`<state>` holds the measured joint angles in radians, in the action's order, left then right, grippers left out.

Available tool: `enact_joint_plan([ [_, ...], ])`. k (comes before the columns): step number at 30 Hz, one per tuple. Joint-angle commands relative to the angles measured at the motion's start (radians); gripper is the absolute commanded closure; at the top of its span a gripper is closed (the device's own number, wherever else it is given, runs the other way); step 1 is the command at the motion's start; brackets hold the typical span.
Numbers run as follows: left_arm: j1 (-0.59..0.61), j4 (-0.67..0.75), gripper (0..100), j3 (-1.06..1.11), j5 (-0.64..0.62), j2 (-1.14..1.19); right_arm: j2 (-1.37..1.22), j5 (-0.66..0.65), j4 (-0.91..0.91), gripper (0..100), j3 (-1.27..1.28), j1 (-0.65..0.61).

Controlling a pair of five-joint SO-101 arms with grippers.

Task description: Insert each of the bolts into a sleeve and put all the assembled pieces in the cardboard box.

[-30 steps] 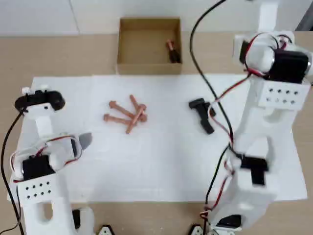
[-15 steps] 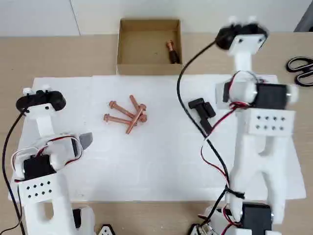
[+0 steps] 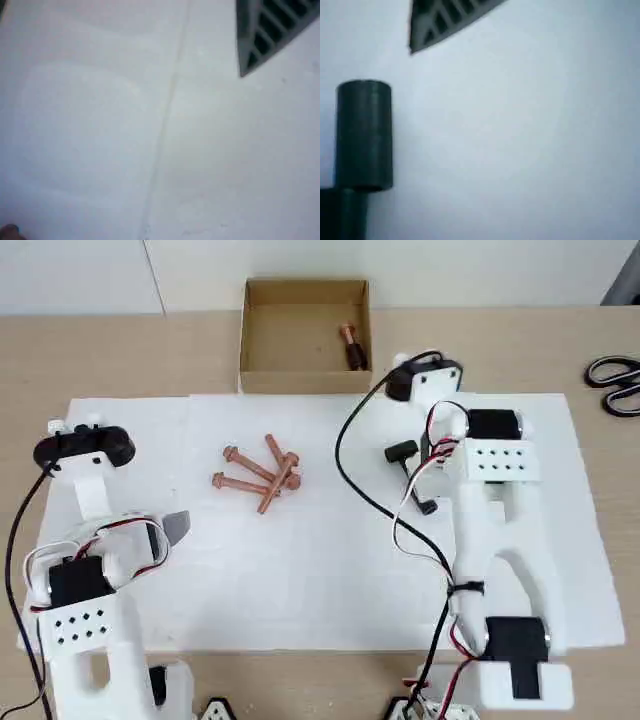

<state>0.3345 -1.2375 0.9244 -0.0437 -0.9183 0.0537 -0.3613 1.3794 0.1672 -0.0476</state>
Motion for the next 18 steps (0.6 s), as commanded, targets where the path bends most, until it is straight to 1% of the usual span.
enact_joint_plan([
  [1, -0.006, -0.006, 69, -0.005, 0.003, -0.014, -0.035, -0.074, -0.015, 85.4, -0.006, -0.005],
  [6, -0.002, -0.006, 69, -0.005, -0.04, -0.014, -0.104, -0.112, -0.013, 85.5, -0.063, -0.005],
  [18, -0.005, -0.005, 69, -0.005, -0.04, -0.014, -0.355, -0.127, -0.012, 85.5, -0.256, -0.005],
])
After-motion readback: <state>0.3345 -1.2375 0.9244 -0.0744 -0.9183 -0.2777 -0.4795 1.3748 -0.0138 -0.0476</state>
